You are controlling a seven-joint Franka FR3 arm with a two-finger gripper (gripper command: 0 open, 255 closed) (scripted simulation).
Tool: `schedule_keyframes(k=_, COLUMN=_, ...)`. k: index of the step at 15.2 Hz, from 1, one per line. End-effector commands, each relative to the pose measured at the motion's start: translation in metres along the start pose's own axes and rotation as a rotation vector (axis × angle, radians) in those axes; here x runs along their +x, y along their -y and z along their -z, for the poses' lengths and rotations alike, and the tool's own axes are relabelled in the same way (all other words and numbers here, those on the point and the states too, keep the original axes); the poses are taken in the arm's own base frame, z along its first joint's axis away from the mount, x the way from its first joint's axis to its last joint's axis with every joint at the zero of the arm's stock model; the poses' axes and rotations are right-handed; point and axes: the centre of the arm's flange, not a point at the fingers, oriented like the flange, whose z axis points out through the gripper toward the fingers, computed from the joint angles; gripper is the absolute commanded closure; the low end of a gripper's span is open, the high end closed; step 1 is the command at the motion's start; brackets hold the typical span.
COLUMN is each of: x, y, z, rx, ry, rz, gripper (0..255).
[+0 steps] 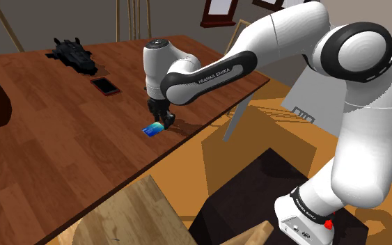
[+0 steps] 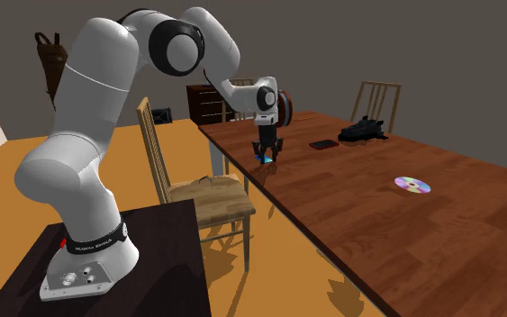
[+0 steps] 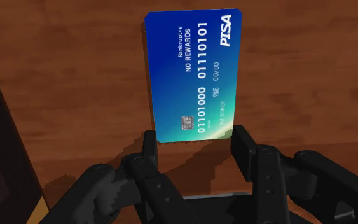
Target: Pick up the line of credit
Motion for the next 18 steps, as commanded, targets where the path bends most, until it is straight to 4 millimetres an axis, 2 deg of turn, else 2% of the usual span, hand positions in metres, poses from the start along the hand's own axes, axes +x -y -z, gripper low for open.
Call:
schedule_keyframes(k=1, x=0.001, y=0.0, z=-0.004, rx=-0.006, ry=-0.001, rz=0.0, gripper=255)
schedule_keyframes(k=17, x=0.011, y=-0.002, z=0.076, rx=-0.006, ry=-0.001, rz=-0.001, gripper=255)
schedule_keyframes(k=18, x=0.011, y=-0.002, z=0.077, rx=-0.006, ry=-0.001, rz=-0.001, gripper=255)
